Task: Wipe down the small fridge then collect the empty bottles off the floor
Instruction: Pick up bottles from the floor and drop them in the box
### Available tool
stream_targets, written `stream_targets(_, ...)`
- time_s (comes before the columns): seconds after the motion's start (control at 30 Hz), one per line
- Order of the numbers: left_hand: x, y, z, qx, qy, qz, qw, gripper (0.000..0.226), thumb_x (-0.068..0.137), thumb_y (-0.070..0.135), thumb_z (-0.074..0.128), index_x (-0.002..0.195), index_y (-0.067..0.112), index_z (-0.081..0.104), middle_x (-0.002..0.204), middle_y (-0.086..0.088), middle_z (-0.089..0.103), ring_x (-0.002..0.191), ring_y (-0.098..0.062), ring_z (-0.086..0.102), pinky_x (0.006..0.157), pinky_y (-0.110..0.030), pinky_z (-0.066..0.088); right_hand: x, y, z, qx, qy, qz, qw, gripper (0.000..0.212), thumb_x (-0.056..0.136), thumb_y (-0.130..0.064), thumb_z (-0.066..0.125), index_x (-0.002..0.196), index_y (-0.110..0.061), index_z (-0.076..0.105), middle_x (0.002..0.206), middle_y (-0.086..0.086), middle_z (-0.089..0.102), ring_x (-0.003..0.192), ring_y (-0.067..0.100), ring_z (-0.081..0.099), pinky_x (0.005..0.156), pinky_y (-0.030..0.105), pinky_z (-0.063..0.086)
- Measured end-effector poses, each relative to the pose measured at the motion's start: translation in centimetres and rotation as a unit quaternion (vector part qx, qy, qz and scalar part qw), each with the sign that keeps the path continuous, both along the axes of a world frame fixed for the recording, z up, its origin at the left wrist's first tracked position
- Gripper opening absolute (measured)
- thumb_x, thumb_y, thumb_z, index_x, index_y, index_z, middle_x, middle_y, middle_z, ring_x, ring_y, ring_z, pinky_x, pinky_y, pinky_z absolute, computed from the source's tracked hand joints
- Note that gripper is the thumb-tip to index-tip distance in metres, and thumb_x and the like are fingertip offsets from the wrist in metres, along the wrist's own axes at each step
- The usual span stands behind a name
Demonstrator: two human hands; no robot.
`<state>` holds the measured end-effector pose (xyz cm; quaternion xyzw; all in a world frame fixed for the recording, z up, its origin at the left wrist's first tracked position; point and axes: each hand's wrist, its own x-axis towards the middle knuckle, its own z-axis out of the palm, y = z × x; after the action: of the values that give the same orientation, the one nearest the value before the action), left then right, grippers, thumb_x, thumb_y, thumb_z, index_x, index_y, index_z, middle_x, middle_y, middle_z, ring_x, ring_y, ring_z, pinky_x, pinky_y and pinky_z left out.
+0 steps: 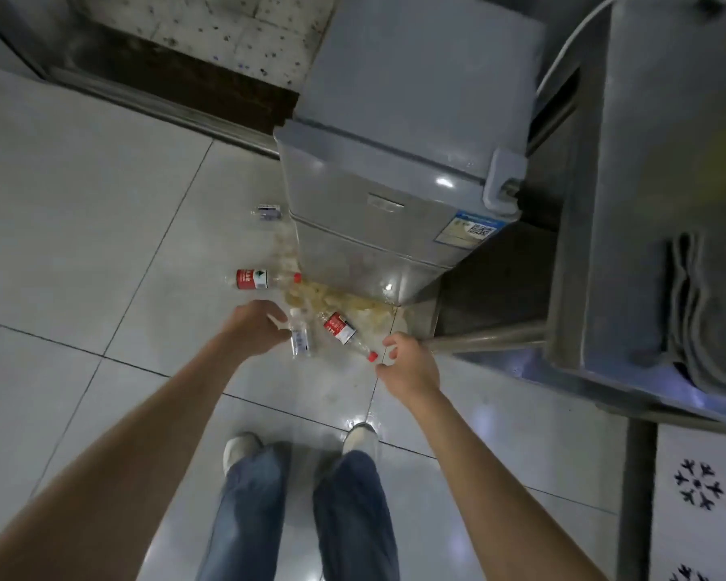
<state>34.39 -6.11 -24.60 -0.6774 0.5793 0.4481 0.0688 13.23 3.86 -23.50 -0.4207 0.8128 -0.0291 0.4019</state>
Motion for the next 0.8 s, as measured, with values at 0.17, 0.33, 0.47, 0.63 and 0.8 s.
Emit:
stream_targets(0.17, -0.6, -0.2, -6.1, 0.017, -0.011, 0.012, 1.0, 0.017, 0.076, 0.023, 0.073, 0.092, 0.021, 0.067, 0.083, -0.004, 0.07, 0.087, -0.024, 0.067, 0.084, -0.031, 0.053, -1.6, -1.4, -6.0, 0.014, -0.008, 0.038, 0.999, 0.039, 0.082, -0.017, 0.067, 0.118, -0.019, 0.055, 0.113, 0.004, 0.062, 0.102, 0.022, 0.059, 0.081, 0.031, 0.05)
stream_targets(0.33, -0.8, 0.0, -14.1, 0.028, -0.003, 0.022, 0.999, 0.022, 0.077, 0.022, 0.073, 0.098, 0.019, 0.066, 0.089, -0.006, 0.068, 0.088, -0.023, 0.064, 0.085, -0.034, 0.053, -1.7, -2.5, -14.2, 0.019, -0.016, 0.034, 0.999, 0.044, 0.08, -0.017, 0.069, 0.121, -0.018, 0.054, 0.116, 0.003, 0.061, 0.105, 0.021, 0.056, 0.078, 0.029, 0.046)
stream_targets(0.47, -0.8, 0.6, -21.8, 0.04, 0.004, 0.048, 0.998, 0.032, 0.078, 0.022, 0.073, 0.108, 0.017, 0.063, 0.098, -0.008, 0.064, 0.081, -0.022, 0.061, 0.07, -0.028, 0.049, -1.2, -2.7, -21.6, 0.023, -0.013, 0.018, 0.999, 0.042, 0.08, -0.017, 0.067, 0.12, -0.019, 0.055, 0.12, 0.004, 0.061, 0.105, 0.022, 0.058, 0.079, 0.027, 0.046)
stream_targets(0.63, -0.9, 1.0, -30.6, 0.042, 0.01, 0.051, 0.998, 0.047, 0.077, 0.022, 0.075, 0.12, 0.013, 0.057, 0.108, -0.011, 0.06, 0.088, -0.024, 0.057, 0.063, -0.02, 0.042, -0.7, -3.3, -30.4, 0.035, -0.019, 0.013, 0.999, 0.049, 0.076, -0.018, 0.07, 0.122, -0.021, 0.054, 0.125, 0.004, 0.058, 0.109, 0.023, 0.058, 0.083, 0.026, 0.044)
stream_targets(0.8, -1.3, -0.5, -38.2, 0.033, -0.002, 0.081, 0.996, 0.075, 0.074, 0.026, 0.078, 0.137, 0.008, 0.041, 0.13, -0.018, 0.052, 0.118, -0.033, 0.05, 0.09, -0.033, 0.043, -0.8, -5.1, -37.5, 0.032, -0.009, 0.038, 0.999, 0.06, 0.075, -0.021, 0.075, 0.128, -0.019, 0.047, 0.127, 0.009, 0.05, 0.114, 0.026, 0.052, 0.08, 0.025, 0.04)
